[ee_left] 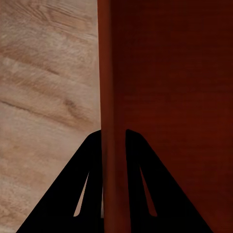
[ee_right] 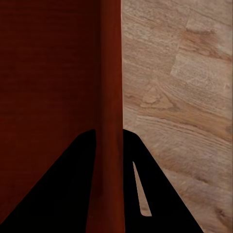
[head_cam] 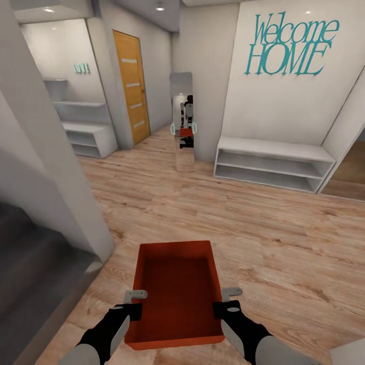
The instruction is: Move the two storage containers from the living room to the garage. In the garage, place one container on the floor and stack the other container on top of it (either order is fine).
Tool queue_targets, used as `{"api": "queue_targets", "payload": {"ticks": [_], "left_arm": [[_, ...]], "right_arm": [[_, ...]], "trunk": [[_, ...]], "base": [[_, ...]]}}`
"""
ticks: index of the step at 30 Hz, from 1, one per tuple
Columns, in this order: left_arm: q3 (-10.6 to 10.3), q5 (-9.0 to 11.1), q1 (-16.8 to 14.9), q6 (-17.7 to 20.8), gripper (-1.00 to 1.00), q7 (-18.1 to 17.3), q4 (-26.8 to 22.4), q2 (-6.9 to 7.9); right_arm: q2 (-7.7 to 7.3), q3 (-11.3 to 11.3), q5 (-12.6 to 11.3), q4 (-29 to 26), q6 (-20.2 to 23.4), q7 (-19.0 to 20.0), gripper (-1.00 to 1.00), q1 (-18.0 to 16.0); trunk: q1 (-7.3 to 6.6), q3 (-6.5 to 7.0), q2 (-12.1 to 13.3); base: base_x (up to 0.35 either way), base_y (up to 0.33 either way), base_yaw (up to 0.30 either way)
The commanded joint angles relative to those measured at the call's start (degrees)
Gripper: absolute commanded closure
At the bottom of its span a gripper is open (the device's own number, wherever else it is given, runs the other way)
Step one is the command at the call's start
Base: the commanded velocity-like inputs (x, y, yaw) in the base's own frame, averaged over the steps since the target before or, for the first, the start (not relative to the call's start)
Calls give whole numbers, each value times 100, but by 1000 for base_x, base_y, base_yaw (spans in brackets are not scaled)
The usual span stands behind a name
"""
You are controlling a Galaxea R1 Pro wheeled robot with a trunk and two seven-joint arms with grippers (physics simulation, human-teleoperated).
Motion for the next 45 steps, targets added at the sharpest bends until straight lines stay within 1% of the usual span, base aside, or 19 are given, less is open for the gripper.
{"api": "queue_targets", "payload": {"ticks": [1,45], "left_arm": [[31,-156,-4,46,100,66,-24,4],[31,-156,-3,47,100,66,-24,5]], "right_arm": [[-79,40,-14,72,41,-93,100,-4],[-79,39,-14,68,35,-90,100,-4]], "trunk": [[4,-6,-5],[4,-6,-5]], "base": [[323,0,0],[323,0,0]]}}
